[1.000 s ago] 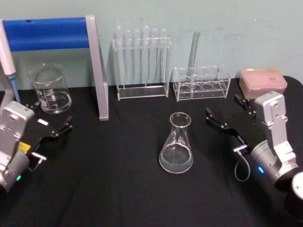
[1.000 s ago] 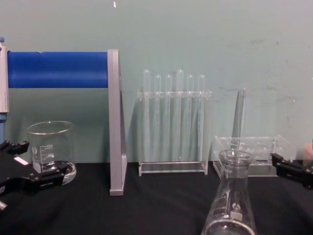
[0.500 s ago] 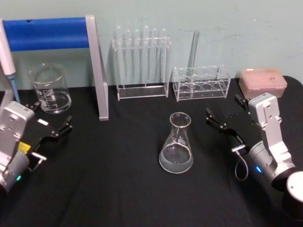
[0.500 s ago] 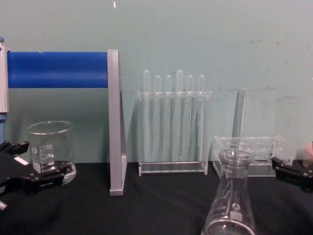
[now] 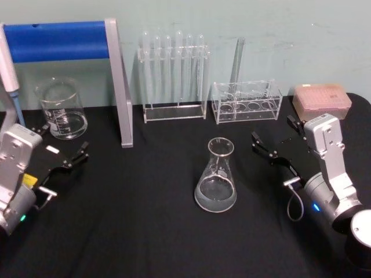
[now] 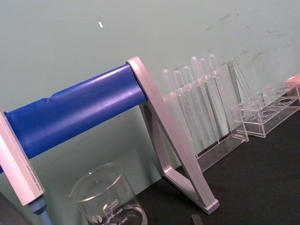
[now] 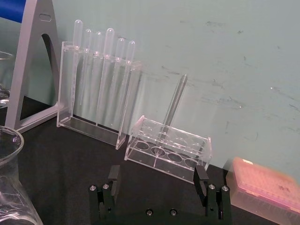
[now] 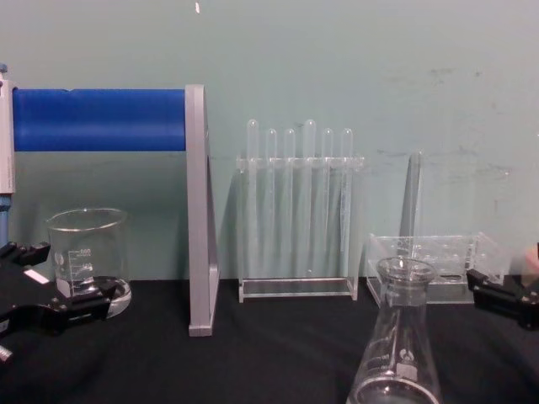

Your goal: Grasp the erlenmeyer flask with one hand, shake it three times, then place it back.

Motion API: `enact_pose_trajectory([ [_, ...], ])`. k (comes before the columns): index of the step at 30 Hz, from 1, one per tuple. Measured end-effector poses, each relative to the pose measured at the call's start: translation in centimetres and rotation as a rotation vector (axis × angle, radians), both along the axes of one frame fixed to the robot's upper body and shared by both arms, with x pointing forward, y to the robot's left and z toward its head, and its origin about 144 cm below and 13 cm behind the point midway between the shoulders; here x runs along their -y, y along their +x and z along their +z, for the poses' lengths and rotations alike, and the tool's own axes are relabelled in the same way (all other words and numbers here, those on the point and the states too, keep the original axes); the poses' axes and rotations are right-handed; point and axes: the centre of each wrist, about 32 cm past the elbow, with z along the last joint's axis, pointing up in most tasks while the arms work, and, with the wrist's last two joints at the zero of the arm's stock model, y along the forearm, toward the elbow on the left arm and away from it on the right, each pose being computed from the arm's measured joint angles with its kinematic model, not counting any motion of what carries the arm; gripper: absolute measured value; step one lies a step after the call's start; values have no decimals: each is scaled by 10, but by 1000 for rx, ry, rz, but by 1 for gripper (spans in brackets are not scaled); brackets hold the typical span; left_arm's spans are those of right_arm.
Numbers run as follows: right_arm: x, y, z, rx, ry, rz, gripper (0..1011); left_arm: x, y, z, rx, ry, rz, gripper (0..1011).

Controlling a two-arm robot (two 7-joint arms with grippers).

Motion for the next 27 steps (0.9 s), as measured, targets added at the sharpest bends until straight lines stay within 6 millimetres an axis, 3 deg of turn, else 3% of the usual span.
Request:
enact_pose_trajectory([
  [27,0,0,0,0,2,0,1000,0,0,0,0,0,0,1001],
])
